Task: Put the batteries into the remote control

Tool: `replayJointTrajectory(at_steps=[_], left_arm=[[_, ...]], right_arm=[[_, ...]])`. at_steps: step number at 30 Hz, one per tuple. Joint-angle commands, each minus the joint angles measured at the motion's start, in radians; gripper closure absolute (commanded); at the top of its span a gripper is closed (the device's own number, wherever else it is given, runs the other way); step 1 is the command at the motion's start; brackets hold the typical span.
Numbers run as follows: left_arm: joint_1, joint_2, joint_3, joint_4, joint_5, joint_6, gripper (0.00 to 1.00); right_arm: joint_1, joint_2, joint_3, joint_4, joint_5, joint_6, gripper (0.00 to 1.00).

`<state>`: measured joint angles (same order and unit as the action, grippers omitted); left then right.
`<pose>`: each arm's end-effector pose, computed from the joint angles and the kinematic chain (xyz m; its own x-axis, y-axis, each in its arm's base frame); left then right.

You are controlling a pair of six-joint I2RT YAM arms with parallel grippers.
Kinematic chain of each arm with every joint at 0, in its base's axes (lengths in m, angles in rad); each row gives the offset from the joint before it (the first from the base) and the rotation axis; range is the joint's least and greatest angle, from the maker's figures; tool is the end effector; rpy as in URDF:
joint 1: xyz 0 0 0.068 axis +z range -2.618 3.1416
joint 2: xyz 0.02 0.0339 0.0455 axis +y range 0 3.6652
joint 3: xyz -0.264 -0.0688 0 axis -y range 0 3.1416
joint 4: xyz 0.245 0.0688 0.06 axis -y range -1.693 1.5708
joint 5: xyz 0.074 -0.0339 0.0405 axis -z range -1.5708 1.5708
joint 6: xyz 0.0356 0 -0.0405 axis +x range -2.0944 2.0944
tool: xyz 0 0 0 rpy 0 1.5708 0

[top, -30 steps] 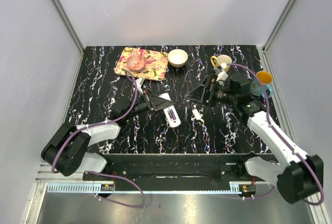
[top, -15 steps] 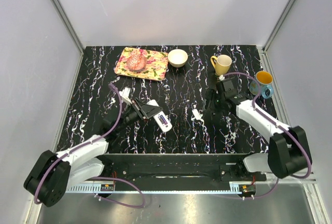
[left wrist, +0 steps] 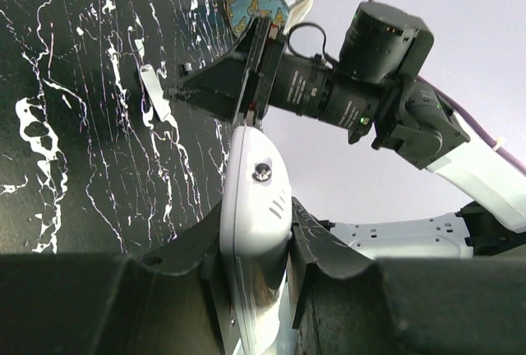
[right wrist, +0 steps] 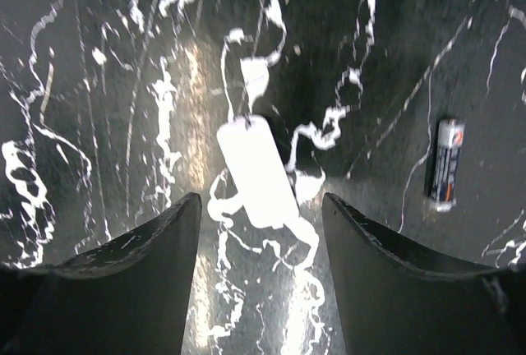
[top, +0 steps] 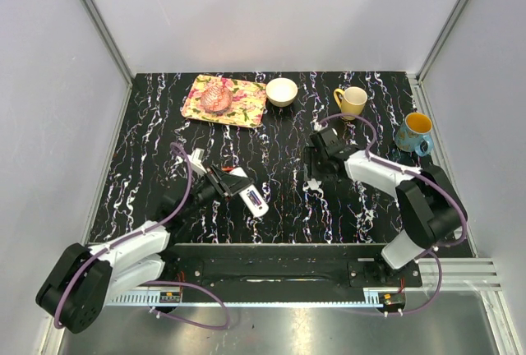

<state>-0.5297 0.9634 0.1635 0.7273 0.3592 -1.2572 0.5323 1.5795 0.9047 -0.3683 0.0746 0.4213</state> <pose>0.1577 -0.1069 0.1886 -0.7571 -0.5887 -0.2834 0.1797 0.2294 -0.9566 0.2652 0.1531 0.1767 -0.8731 -0.0410 -0.4858 -0.1279 0.9808 0.1472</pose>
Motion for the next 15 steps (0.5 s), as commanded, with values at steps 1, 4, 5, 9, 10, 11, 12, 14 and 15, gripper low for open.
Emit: replayJointTrajectory(at_steps=[1,4,5,9,10,11,12,14,15], left_arm=[[0.005,-0.035,-0.012,0.06,-0.019,-0.01,1.0],[0.005,-0.041,-0.012,0.047,-0.022,-0.007,1.0],[0.005,-0.043,-0.012,0.046,-0.02,-0.007,1.0],[0.005,-0.049,-0.013,0.037,-0.022,-0.004,1.0],[0.005,-0.051,-0.013,0.035,-0.02,-0.002,1.0],[0.005,-0.051,-0.013,0.032,-0.02,-0.002,1.0],[0.004,-0.052,-0.015,0.031,-0.022,-0.001,1.0],[0.004,-0.052,-0.016,0.031,-0.023,0.001,1.0],[0.005,-0.051,-0.018,0.031,-0.022,-0.001,1.0]], right_arm=[[0.008,0.04,0.091,0.084,0.05,-0.046,0.34],[0.006,0.077,0.129,0.091,0.039,-0.044,0.38],[0.006,0.085,0.14,0.094,0.039,-0.042,0.4],[0.006,0.132,0.166,0.095,0.045,-0.044,0.53],[0.008,0.138,0.168,0.094,0.045,-0.042,0.55],[0.009,0.145,0.172,0.095,0.047,-0.042,0.58],[0.009,0.152,0.174,0.094,0.048,-0.041,0.59],[0.014,0.162,0.177,0.095,0.045,-0.041,0.61],[0.012,0.169,0.178,0.092,0.047,-0.041,0.61]])
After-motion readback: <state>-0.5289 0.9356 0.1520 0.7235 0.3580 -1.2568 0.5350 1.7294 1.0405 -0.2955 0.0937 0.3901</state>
